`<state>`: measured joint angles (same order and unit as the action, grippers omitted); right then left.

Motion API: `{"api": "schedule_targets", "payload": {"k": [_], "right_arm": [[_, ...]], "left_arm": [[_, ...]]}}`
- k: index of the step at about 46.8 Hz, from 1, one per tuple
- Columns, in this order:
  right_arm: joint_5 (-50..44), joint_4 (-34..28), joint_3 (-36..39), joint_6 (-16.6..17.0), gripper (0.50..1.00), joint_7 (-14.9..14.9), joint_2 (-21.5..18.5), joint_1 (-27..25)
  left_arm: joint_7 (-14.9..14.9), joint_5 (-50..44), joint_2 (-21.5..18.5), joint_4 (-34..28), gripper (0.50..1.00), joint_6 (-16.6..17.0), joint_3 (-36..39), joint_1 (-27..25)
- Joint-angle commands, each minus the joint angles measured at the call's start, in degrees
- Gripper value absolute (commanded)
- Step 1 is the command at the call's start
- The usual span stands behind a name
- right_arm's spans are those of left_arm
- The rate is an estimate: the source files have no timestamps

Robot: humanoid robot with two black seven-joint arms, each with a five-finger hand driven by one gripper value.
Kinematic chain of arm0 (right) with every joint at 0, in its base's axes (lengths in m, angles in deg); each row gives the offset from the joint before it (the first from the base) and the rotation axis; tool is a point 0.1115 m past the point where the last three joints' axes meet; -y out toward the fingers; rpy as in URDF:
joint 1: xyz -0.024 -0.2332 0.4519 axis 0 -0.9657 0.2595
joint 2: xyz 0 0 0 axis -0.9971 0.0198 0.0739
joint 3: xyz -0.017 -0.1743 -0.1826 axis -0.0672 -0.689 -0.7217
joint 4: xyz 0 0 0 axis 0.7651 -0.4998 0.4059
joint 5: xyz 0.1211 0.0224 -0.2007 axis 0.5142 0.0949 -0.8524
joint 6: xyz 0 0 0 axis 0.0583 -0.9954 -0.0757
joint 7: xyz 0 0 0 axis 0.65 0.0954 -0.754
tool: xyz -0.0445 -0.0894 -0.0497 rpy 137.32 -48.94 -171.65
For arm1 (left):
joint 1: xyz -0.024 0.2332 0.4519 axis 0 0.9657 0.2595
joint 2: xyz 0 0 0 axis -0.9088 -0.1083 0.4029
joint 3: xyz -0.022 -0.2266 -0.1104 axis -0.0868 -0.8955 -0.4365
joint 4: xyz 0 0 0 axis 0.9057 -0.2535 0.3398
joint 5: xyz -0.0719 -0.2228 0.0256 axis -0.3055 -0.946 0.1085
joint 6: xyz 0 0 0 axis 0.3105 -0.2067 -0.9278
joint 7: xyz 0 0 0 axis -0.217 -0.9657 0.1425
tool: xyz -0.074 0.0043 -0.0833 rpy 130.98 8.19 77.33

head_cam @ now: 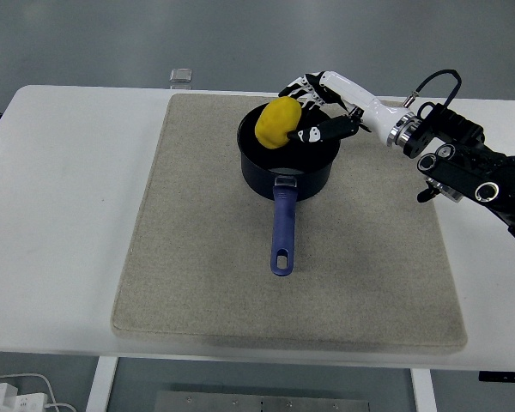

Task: Put the potato in the blue pot

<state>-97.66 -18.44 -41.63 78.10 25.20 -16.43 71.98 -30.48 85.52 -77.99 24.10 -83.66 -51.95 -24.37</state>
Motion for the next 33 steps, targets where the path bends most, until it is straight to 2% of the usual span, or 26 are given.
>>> {"api": "schedule_targets", "payload": {"k": [1,13,33], "right_arm": [[0.0,-0.2,0.0,0.0,0.500,0.0,-0.1,0.0],[0.0,-0.2,0.3,-1.0,0.500,-0.1,-2.1,-1.1],[-0.1,-0.2,0.4,-0.6,0.500,0.0,-2.1,-1.1]], "left_arm": [[0.0,0.0,0.0,0.0,0.992,0.0,0.0,0.0],[0.0,0.0,0.0,0.3,0.992,0.0,0.0,0.1],[0.0,0.0,0.0,0.3,0.992,0.0,0.0,0.1]]}}
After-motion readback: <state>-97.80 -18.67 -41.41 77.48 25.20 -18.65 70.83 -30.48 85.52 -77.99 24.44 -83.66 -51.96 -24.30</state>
